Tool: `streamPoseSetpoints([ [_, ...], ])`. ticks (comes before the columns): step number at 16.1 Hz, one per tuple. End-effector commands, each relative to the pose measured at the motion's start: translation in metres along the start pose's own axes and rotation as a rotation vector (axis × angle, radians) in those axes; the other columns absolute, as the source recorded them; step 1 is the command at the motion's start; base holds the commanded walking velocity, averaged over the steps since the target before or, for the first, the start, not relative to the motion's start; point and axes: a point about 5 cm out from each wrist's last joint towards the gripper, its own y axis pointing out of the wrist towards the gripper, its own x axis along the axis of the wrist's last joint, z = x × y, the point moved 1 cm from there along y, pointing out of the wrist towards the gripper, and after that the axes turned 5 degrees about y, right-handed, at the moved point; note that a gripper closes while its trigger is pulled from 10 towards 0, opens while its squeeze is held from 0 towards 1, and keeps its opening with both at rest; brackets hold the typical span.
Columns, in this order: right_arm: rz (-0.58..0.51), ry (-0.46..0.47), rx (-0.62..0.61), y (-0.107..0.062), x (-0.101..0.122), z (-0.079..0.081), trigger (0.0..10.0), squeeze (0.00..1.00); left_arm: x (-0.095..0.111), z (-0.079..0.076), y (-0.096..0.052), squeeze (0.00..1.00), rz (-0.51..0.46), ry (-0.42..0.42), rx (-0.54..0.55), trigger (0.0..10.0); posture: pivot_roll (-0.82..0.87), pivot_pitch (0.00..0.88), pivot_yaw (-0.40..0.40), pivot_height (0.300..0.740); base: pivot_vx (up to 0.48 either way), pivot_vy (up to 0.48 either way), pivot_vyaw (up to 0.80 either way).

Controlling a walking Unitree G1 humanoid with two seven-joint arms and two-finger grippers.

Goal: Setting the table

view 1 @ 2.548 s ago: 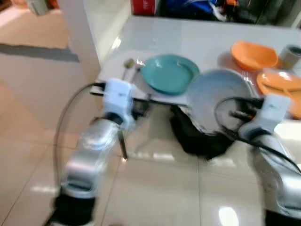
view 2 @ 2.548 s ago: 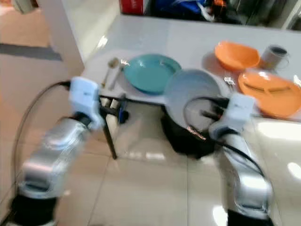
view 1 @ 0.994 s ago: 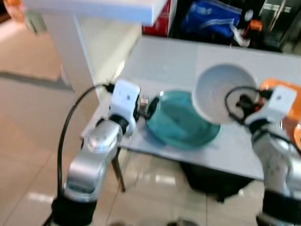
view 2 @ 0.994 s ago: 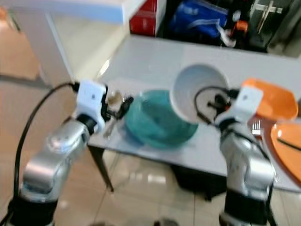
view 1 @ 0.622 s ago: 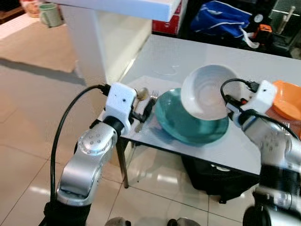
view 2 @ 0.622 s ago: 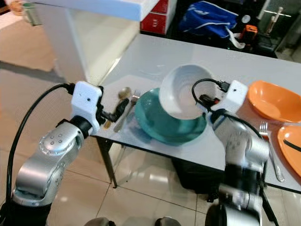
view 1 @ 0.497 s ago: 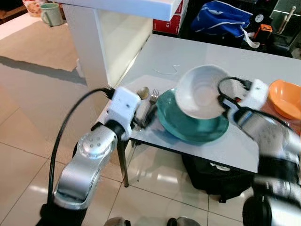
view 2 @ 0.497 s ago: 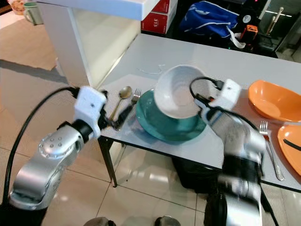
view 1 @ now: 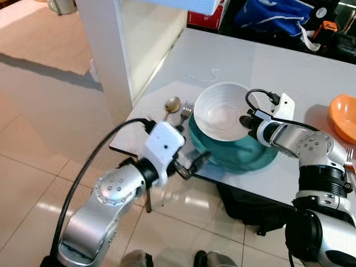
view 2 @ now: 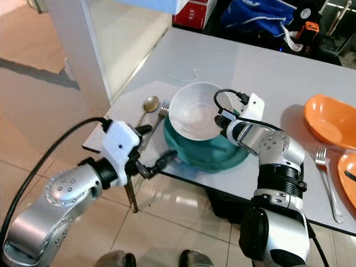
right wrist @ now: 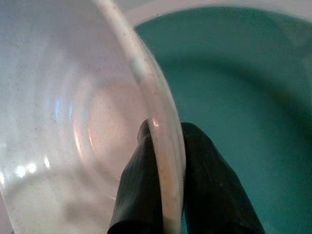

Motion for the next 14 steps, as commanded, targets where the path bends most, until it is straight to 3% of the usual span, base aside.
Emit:
streamPoseSetpoints([
  [1, 0.027, 0.013, -0.05, -0.004, 0.002, -0.008, 10.0, 1.0, 0.002, -0.008, -0.002, 0.0, -0.002, -0.001, -0.049, 10.0, 0.05, 0.154, -0.069, 0.74, 0.0, 0.0, 0.0],
  [4, 0.051, 0.08, -0.054, -0.009, 0.009, -0.012, 10.0, 1.0, 0.003, -0.005, -0.001, 0.0, -0.002, 0.005, -0.045, 10.0, 0.05, 0.146, -0.066, 0.74, 0.0, 0.0, 0.0],
  [8, 0.085, 0.126, 0.003, -0.017, 0.016, -0.005, 10.0, 1.0, 0.005, -0.001, 0.001, 0.0, -0.003, 0.015, -0.042, 10.0, 0.05, 0.131, -0.058, 0.74, 0.0, 0.0, 0.0],
  [13, 0.162, 0.036, -0.073, -0.028, 0.014, -0.014, 10.0, 1.0, 0.006, 0.003, 0.003, 0.0, -0.007, 0.028, -0.044, 10.0, 0.05, 0.105, -0.053, 0.74, 0.0, 0.0, 0.0],
  [14, 0.162, 0.032, -0.069, -0.031, 0.016, -0.014, 10.0, 0.0, 0.006, 0.003, 0.004, 0.0, -0.006, 0.029, -0.045, 10.0, 0.05, 0.101, -0.051, 0.74, 0.0, 0.0, 0.0],
])
